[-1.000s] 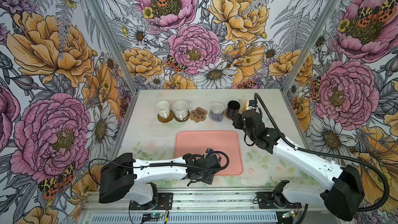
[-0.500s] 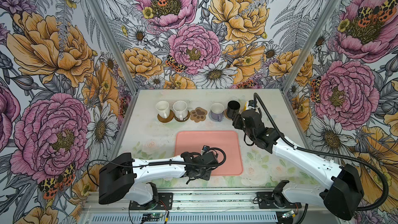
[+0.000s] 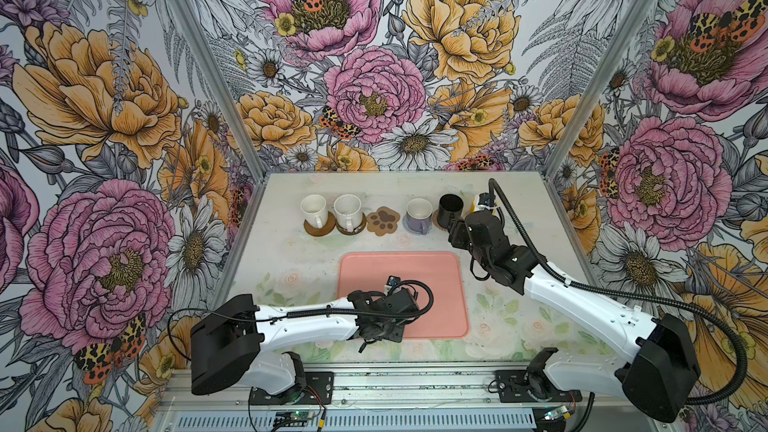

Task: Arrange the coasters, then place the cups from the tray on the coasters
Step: 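Lower the open left gripper into the red-lined white mug, then close the left gripper inside the red-lined mug and lift it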

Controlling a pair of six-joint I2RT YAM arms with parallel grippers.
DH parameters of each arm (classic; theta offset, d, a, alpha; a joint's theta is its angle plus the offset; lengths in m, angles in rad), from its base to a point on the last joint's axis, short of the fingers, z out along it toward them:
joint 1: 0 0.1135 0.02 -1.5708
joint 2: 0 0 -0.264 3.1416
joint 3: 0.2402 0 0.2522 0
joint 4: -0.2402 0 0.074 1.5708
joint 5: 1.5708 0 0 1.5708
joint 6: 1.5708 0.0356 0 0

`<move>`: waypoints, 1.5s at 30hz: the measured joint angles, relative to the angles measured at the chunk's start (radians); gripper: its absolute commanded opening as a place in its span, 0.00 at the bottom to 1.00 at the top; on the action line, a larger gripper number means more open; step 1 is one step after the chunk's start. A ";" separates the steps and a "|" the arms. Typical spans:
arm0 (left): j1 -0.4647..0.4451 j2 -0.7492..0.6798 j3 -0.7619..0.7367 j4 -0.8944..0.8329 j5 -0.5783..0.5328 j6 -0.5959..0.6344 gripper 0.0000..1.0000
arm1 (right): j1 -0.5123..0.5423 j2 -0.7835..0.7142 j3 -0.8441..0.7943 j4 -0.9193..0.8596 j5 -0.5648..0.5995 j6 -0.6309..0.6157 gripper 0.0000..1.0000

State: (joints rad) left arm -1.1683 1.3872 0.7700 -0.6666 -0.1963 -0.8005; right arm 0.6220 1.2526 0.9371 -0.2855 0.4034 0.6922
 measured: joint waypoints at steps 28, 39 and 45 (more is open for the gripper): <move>-0.047 -0.003 0.000 0.003 -0.096 0.047 0.47 | -0.002 0.027 0.003 0.000 -0.016 0.000 0.62; -0.058 0.031 0.000 0.003 -0.102 0.082 0.46 | -0.002 0.027 0.005 0.000 -0.033 0.000 0.62; -0.058 0.072 0.000 0.002 -0.103 0.101 0.46 | -0.002 0.029 0.006 0.000 -0.034 0.000 0.62</move>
State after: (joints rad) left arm -1.2266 1.4597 0.7704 -0.6643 -0.2996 -0.6991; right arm 0.6205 1.2819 0.9428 -0.2859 0.3698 0.6922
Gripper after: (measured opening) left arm 0.463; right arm 0.619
